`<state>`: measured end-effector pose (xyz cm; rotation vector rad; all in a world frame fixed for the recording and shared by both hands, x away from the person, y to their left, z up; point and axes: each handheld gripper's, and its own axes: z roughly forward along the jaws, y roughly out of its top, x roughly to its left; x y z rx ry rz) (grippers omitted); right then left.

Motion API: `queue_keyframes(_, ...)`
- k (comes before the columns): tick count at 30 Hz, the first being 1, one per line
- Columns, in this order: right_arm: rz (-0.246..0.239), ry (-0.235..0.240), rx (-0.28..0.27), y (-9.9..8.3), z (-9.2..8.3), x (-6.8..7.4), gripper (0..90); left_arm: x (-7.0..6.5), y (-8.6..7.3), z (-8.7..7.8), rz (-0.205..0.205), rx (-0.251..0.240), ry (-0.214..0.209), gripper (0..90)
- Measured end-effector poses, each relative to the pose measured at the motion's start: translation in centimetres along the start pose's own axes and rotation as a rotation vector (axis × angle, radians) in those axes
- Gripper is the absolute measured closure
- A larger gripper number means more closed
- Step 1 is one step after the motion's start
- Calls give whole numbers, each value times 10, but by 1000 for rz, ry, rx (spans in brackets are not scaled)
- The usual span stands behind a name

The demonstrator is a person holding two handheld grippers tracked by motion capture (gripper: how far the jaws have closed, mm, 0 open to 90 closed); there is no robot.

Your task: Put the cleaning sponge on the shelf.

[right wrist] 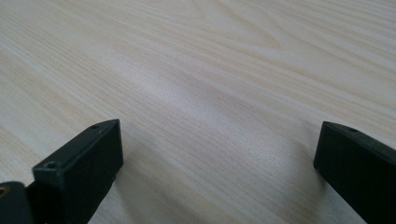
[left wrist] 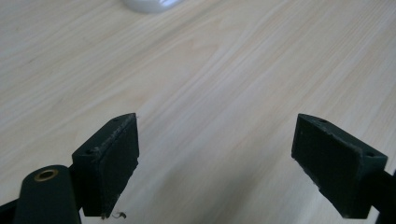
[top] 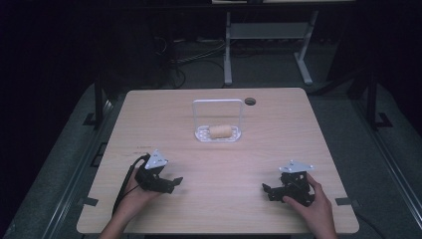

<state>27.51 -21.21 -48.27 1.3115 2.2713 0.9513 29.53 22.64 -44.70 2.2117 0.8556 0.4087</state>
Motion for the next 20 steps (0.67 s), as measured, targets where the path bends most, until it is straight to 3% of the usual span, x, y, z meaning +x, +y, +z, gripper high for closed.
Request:
queue_keyframes(12,1,0,0,0,0,0,10,3,-35,-14,-33,50,16,147)
queue_keyframes(20,2,0,0,0,0,0,10,5,-47,-17,-43,67,15,136)
